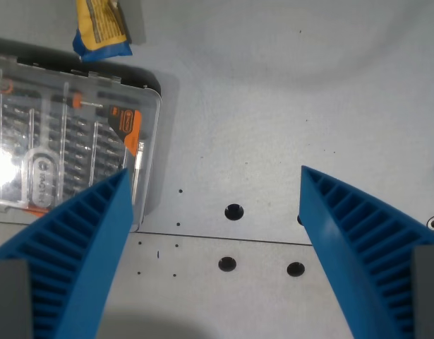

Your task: Move above the blue bag

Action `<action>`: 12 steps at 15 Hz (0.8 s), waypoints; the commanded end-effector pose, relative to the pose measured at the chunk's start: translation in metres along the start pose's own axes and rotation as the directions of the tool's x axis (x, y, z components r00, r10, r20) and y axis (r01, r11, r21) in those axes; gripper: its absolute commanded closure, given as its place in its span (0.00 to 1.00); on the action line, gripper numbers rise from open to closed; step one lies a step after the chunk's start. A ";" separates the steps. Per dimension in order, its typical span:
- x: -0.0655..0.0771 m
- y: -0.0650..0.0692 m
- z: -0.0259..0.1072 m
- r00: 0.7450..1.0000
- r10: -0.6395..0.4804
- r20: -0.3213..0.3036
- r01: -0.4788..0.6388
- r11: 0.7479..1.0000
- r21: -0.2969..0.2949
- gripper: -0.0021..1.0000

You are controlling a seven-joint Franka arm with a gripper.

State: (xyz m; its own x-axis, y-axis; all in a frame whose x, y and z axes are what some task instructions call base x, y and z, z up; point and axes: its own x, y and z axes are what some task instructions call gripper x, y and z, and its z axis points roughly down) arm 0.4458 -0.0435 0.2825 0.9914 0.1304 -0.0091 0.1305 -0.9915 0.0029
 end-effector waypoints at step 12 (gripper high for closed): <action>0.005 -0.003 0.004 1.000 0.008 -0.008 -0.008 1.000 -0.008 0.00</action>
State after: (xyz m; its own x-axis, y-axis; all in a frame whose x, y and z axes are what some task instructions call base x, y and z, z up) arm 0.4464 -0.0419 0.2802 0.9912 0.1321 -0.0112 0.1321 -0.9912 0.0020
